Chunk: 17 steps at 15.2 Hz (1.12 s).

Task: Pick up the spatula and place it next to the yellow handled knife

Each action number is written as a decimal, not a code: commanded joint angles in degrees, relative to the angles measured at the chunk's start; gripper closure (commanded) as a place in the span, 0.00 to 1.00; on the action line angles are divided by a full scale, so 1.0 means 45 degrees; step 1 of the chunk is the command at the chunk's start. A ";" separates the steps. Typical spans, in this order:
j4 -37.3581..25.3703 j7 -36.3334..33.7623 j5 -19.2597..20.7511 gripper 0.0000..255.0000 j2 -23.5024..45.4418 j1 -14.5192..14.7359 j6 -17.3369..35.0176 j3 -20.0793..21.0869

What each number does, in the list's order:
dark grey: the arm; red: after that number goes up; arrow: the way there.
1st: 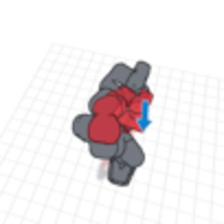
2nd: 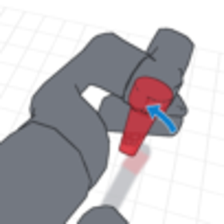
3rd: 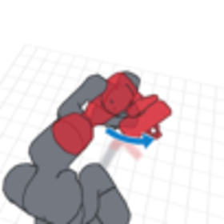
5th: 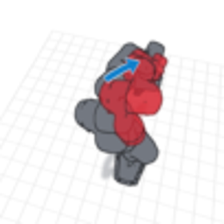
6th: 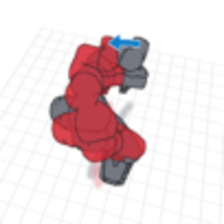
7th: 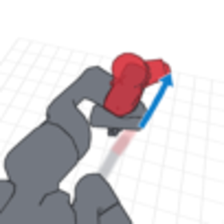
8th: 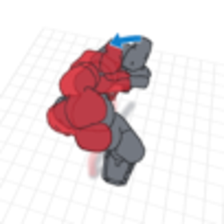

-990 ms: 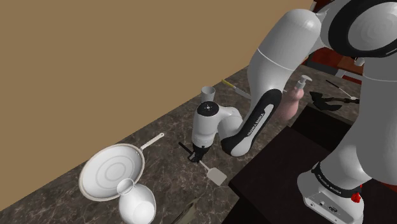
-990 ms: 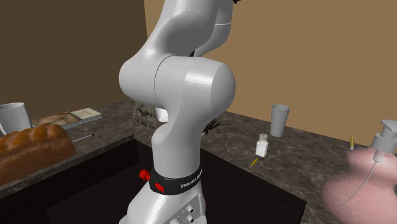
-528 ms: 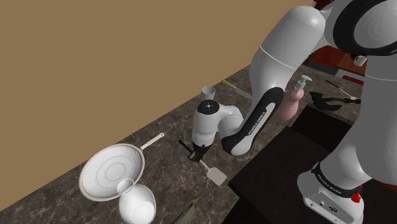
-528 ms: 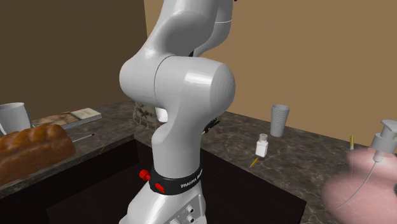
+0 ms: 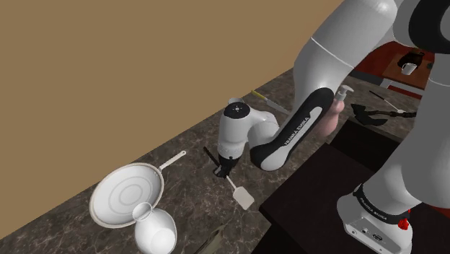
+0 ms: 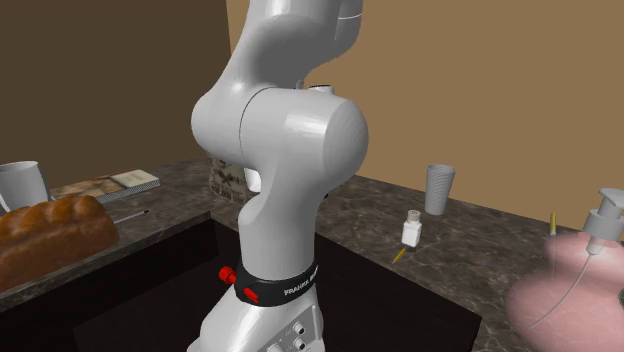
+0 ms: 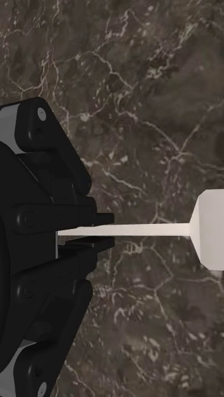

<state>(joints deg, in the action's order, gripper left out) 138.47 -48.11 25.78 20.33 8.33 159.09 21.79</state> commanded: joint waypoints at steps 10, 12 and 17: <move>0.0345 0.1775 -0.2386 1.00 -0.2087 -0.1104 -0.1517 0.1546; 0.0351 0.2099 -0.2827 1.00 -0.2453 -0.1228 -0.1814 0.1738; 0.1104 0.3756 -0.3814 1.00 -0.3332 -0.2036 -0.1724 0.1677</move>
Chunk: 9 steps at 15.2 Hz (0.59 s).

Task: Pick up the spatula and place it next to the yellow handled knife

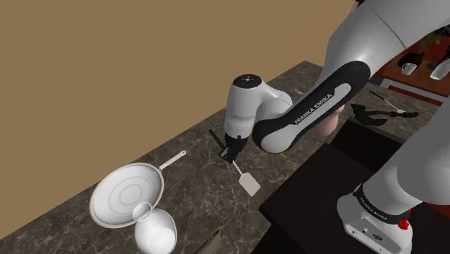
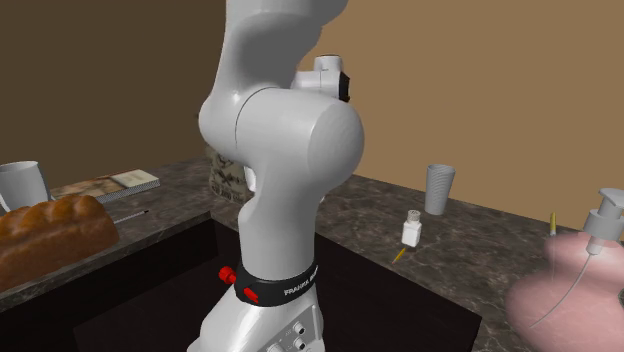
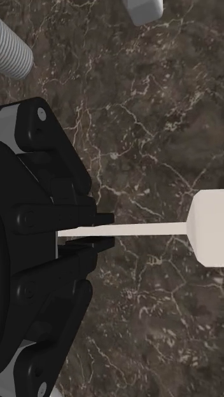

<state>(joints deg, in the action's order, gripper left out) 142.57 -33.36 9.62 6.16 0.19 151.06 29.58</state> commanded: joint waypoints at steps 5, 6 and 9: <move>0.1154 0.2930 -0.1232 1.00 -0.0977 -0.1268 0.0417 -0.0636; 0.1299 0.3415 -0.1400 1.00 -0.1097 -0.1456 0.0466 -0.0790; 0.1635 0.4838 -0.1815 1.00 -0.1374 -0.2026 0.0575 -0.1284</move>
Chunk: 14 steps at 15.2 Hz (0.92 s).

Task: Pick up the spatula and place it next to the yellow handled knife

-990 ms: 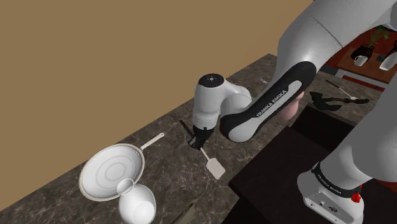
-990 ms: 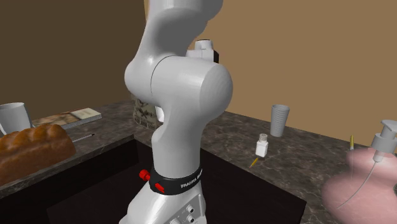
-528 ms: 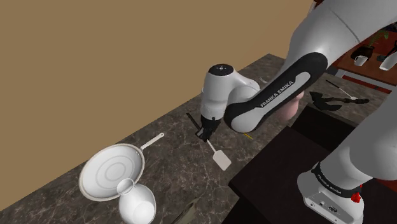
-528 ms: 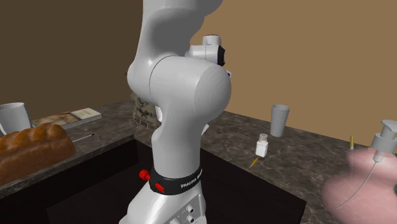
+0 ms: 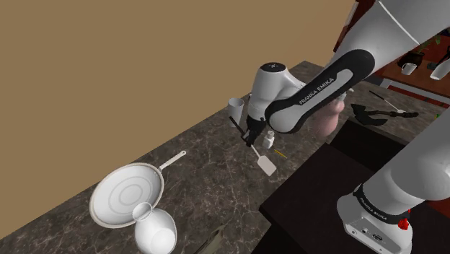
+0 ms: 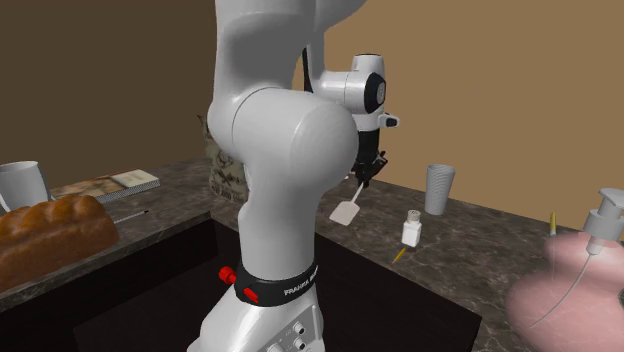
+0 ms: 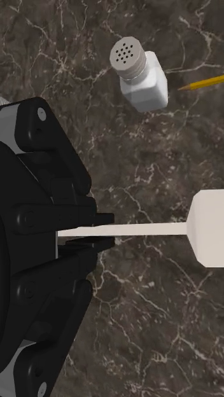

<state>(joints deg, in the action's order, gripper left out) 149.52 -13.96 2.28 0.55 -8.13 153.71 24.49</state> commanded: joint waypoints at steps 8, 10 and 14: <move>0.0257 0.4020 -0.0722 1.00 -0.0260 -0.1664 0.0036 -0.1688; 0.0133 0.4826 -0.0769 1.00 -0.0163 -0.2039 0.0000 -0.2077; -0.0308 0.6363 -0.0822 1.00 0.0172 -0.2787 -0.0133 -0.2818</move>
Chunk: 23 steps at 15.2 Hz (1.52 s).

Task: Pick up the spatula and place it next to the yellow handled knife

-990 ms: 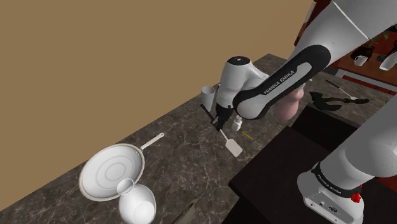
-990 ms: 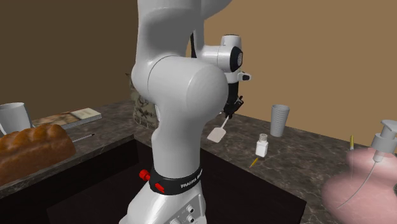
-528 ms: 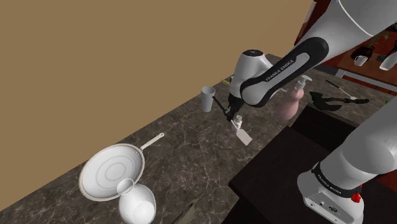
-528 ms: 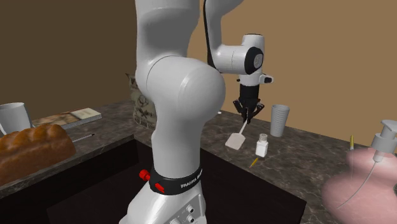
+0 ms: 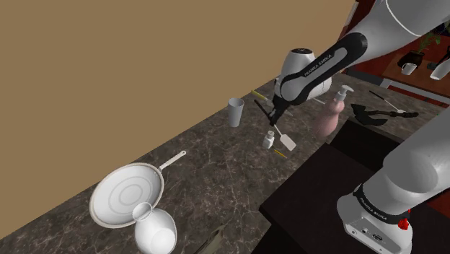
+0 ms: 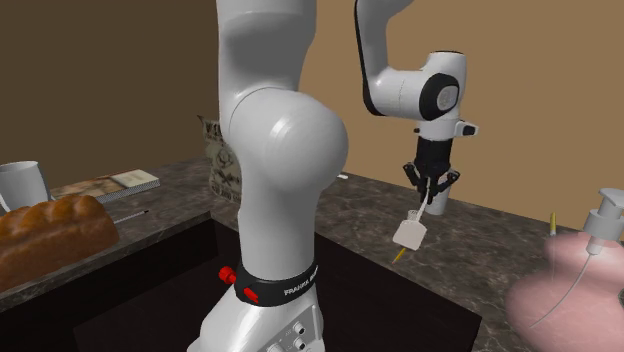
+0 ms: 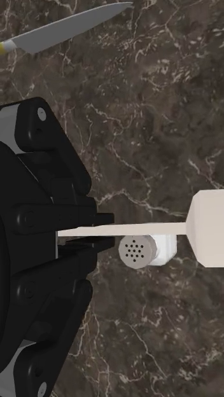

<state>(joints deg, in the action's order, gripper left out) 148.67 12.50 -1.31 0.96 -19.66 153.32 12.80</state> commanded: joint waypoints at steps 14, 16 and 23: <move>-0.3536 0.5099 -0.0299 1.00 0.2443 -0.2732 -0.1220 -0.2095; -0.4244 0.5647 -0.0356 1.00 0.2903 -0.3071 -0.1487 -0.2263; -0.7160 0.7314 -0.0539 1.00 0.4732 -0.4217 -0.2643 -0.2686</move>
<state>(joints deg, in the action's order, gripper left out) 118.36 44.37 -3.61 21.55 -37.90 142.70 0.94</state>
